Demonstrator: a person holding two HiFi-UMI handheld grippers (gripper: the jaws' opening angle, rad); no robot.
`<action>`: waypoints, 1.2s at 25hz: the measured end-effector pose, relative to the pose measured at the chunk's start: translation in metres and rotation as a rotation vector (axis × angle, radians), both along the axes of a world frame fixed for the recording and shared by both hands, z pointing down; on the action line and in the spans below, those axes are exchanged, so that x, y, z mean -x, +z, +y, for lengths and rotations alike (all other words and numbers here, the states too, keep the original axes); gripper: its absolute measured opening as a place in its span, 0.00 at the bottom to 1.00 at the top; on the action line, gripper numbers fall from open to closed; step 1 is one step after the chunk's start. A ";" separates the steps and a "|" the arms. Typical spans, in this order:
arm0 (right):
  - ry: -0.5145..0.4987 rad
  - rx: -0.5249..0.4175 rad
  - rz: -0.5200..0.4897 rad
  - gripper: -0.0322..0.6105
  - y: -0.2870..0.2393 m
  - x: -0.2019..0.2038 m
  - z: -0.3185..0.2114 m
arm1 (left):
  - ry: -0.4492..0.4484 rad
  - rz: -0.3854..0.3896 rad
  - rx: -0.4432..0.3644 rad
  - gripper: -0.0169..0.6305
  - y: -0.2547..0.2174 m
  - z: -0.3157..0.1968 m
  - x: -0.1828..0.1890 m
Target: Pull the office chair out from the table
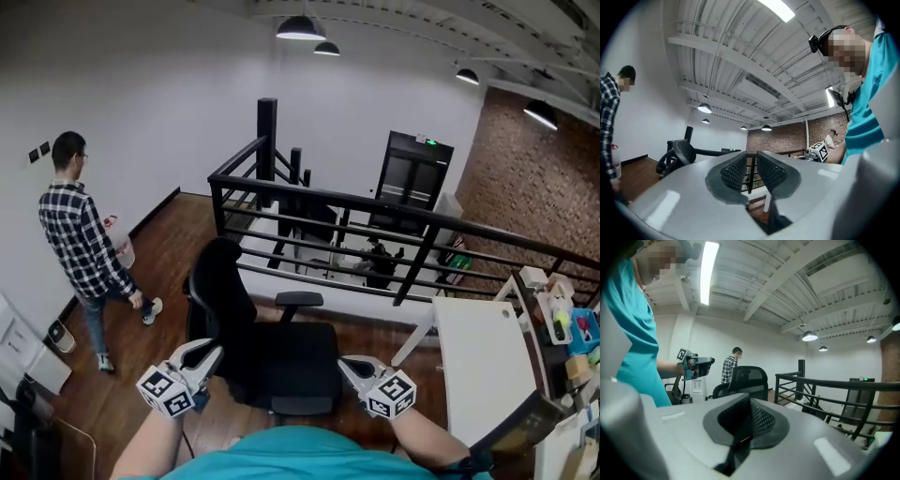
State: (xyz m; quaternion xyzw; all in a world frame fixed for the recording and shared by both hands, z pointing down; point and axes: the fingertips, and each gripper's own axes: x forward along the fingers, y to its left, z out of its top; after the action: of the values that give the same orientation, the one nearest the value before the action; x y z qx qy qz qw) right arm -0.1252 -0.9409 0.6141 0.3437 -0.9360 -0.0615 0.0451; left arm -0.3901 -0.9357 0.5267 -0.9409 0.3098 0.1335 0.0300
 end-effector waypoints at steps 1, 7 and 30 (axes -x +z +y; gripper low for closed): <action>-0.010 0.003 0.002 0.06 0.002 -0.014 0.008 | 0.004 0.001 -0.001 0.13 0.001 0.012 -0.019; -0.059 0.035 -0.041 0.06 0.009 -0.093 0.057 | 0.008 -0.039 0.032 0.06 0.013 0.073 -0.118; -0.056 0.112 -0.036 0.06 0.030 -0.116 0.370 | 0.118 -0.047 0.100 0.06 0.009 0.374 -0.155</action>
State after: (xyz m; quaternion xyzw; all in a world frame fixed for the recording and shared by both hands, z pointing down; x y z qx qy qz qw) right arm -0.0095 -0.5710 0.6438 0.3154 -0.9479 -0.0041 0.0455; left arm -0.2352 -0.5613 0.5356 -0.9607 0.2595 0.0971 -0.0177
